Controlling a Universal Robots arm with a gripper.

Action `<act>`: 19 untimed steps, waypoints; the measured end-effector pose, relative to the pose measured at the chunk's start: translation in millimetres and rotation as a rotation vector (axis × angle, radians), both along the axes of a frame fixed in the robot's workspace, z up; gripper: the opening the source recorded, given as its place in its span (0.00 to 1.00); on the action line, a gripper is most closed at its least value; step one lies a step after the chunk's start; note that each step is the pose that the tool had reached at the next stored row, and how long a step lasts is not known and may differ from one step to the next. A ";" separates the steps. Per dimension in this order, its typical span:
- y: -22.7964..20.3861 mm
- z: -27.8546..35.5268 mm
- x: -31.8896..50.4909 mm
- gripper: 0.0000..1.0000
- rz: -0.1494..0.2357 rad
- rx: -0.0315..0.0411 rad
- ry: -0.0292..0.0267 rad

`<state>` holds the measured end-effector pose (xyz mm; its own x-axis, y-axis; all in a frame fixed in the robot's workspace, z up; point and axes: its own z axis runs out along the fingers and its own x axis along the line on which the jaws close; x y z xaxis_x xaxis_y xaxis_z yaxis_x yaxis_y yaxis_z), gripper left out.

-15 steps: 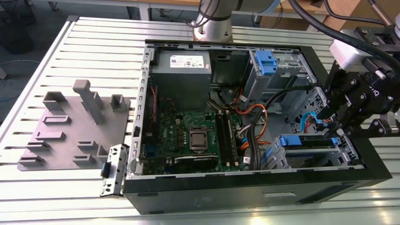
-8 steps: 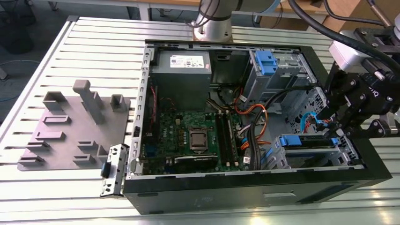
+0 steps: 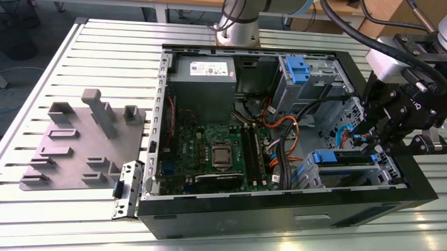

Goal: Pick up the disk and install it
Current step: 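Insert the first disk wire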

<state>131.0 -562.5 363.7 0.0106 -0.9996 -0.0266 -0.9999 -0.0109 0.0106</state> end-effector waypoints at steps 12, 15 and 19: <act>0.0 -0.1 0.0 0.44 0.000 0.0000 0.0000; 0.0 -2.9 0.0 0.44 0.000 0.0001 0.0000; 0.0 -3.4 0.0 0.44 0.000 0.0000 0.0000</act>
